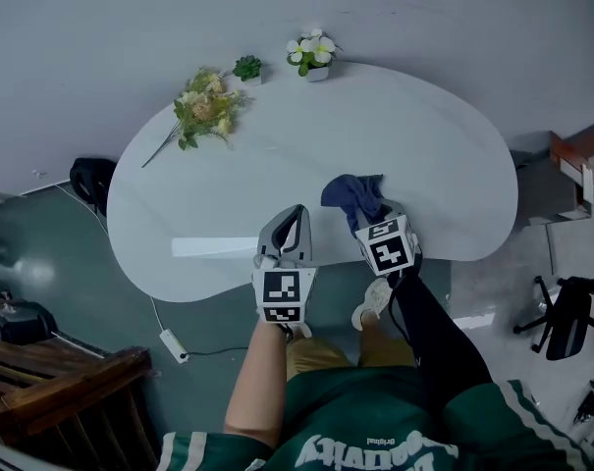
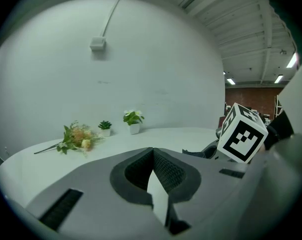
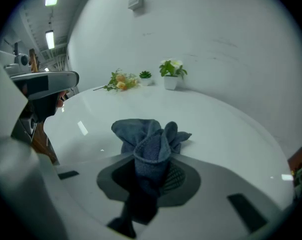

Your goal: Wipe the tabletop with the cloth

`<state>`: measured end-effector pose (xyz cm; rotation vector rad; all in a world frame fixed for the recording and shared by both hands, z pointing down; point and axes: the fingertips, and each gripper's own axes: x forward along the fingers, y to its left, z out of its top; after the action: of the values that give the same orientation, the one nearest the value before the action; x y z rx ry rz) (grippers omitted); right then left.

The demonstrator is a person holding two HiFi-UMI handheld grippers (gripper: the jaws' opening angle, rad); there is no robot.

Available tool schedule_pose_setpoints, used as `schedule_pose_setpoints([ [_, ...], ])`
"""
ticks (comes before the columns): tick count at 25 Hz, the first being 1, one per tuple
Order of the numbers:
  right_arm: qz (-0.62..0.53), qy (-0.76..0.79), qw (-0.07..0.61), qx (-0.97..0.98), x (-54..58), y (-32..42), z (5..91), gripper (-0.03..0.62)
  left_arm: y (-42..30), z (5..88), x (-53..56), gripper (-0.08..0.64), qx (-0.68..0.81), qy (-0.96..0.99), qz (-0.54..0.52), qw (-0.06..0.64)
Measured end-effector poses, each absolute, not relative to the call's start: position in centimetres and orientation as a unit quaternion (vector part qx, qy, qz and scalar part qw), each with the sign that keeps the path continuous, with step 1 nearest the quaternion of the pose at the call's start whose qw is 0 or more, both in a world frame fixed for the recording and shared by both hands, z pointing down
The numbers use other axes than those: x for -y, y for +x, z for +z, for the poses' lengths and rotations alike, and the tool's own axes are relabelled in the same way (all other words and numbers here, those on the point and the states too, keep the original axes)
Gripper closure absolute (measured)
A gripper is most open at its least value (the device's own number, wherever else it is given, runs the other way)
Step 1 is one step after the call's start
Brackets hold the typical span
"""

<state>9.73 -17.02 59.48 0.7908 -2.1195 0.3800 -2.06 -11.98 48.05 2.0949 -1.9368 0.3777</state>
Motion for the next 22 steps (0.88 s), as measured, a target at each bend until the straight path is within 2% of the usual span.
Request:
schedule_pose_setpoints([
  [22,0.208,0.483,0.378,0.762,27.1,41.2,59.0,0.499,24.8,47.9,25.0,0.563,0.529,0.829,0.152,0.102],
])
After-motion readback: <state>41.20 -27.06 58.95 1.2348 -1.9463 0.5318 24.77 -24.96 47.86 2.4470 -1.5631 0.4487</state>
